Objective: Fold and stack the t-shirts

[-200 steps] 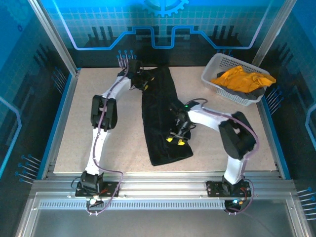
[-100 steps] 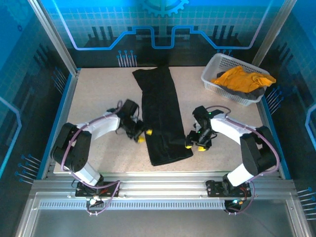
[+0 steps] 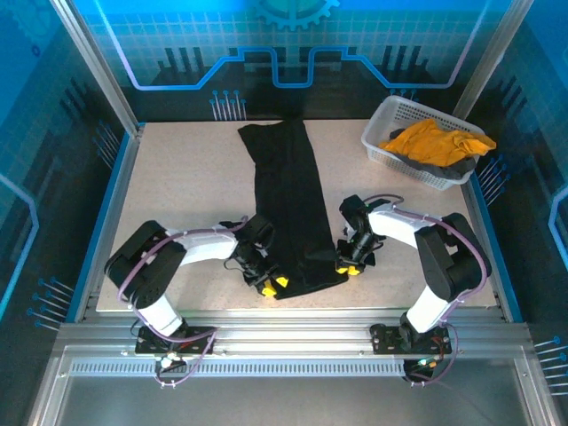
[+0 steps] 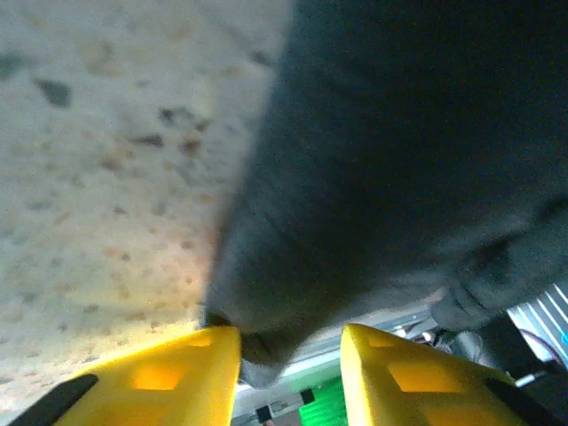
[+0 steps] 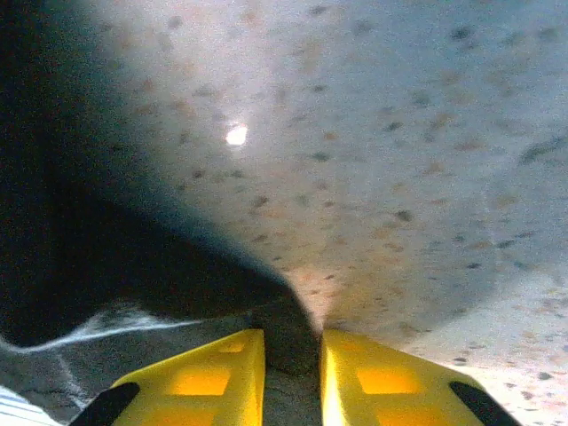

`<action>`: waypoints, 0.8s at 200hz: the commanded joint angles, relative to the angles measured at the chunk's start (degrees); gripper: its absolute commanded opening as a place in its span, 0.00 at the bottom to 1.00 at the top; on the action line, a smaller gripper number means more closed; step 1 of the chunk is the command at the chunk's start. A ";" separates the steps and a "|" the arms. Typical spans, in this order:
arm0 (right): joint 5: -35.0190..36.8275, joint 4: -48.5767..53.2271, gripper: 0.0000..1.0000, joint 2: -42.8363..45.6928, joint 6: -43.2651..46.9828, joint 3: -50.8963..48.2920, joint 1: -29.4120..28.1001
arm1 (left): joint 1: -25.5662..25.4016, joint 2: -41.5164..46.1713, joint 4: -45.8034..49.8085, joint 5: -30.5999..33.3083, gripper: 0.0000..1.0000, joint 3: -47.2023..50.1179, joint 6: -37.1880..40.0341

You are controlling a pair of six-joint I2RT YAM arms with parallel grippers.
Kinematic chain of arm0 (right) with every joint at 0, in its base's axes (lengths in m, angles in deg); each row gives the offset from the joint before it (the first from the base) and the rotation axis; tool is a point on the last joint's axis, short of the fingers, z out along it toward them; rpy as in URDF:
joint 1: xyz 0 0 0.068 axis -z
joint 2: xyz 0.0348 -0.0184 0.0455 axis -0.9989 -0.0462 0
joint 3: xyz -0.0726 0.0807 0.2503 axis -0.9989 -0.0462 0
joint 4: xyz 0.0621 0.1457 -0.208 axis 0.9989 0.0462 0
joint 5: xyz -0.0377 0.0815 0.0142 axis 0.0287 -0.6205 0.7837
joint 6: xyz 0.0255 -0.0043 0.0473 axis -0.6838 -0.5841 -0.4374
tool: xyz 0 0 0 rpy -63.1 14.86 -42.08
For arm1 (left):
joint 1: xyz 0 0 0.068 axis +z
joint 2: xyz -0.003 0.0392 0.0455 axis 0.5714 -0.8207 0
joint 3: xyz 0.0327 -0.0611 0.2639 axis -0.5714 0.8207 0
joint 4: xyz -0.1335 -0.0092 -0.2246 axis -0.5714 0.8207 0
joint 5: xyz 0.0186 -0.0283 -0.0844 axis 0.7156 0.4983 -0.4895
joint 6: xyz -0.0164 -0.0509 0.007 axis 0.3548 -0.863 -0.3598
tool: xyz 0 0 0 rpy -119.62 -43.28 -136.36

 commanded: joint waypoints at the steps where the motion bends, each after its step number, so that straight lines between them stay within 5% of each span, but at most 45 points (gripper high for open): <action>1: -5.25 -3.36 0.17 -0.27 -1.87 -0.79 -2.23 | -0.89 -1.86 1.73 0.62 0.25 -0.40 0.53; 33: -5.36 -1.16 0.04 1.30 -2.89 -0.53 -3.21 | -0.82 0.29 4.14 4.52 0.00 1.73 1.32; 84: -9.58 1.48 0.00 3.09 -7.19 -0.09 -8.45 | 2.75 12.23 9.16 5.55 0.00 10.10 0.81; 119: -10.65 3.60 0.00 7.03 -11.58 -0.08 -10.82 | 2.98 21.90 5.15 1.24 0.00 15.45 -6.48; 160: -13.03 4.46 0.00 12.71 -17.96 1.61 -10.45 | 4.10 28.78 4.13 1.91 0.00 12.78 -12.11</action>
